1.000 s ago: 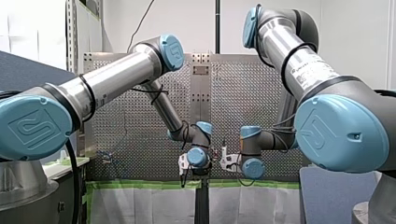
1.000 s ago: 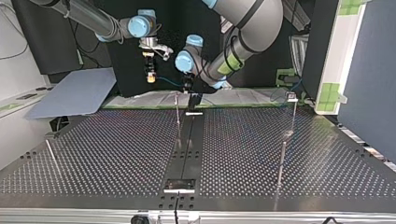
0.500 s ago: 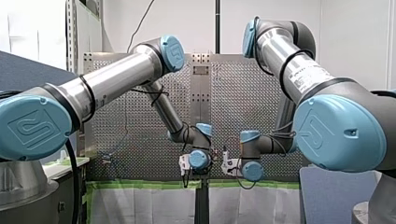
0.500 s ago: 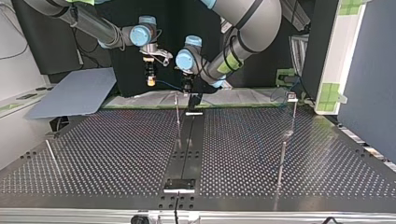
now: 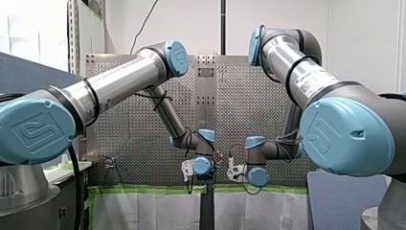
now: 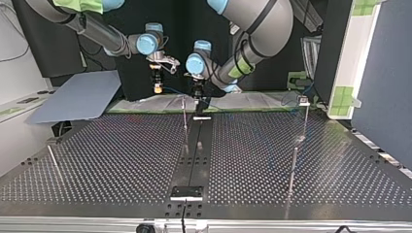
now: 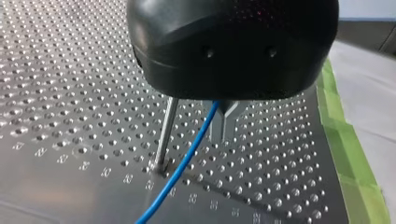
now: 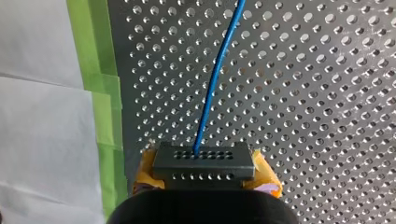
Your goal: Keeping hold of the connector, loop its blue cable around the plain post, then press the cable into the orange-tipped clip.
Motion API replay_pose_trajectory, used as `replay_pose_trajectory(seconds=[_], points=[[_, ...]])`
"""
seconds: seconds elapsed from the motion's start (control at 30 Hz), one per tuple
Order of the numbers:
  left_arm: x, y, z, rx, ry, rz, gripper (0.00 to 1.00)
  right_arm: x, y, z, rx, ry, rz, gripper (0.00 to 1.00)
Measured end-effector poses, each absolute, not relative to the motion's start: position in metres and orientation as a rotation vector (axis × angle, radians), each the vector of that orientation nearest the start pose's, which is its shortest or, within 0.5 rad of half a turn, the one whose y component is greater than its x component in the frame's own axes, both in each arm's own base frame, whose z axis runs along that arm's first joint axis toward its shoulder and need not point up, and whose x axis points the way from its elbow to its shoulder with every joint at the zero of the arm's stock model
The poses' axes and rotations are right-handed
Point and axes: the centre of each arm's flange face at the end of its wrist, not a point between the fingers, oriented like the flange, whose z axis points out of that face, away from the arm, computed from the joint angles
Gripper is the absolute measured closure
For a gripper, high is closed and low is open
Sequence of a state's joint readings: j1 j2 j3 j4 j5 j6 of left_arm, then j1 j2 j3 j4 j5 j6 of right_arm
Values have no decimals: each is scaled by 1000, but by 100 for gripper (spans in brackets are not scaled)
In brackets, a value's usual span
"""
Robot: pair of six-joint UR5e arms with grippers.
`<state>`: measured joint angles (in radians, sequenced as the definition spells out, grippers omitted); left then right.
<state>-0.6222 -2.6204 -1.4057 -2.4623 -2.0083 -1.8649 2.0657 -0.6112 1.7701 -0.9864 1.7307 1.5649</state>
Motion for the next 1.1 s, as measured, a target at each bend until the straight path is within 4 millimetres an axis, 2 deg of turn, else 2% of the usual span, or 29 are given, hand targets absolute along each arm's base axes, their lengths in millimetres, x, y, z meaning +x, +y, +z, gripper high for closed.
replay_pose_trajectory(seconds=[0.43, 0.67, 0.87, 1.1], points=[[515, -472, -37, -38, 1761, -258, 100, 389, -479, -59, 1600, -1078, 1328, 100], [505, -469, -35, -16, 1801, -175, 100, 387, -476, -60, 1640, -1067, 1274, 100], [493, -466, -17, 5, 1796, -136, 100, 388, -471, -59, 1667, -1065, 1250, 100], [495, -462, -11, 10, 1802, -131, 100, 388, -468, -39, 1640, -1058, 1279, 100]])
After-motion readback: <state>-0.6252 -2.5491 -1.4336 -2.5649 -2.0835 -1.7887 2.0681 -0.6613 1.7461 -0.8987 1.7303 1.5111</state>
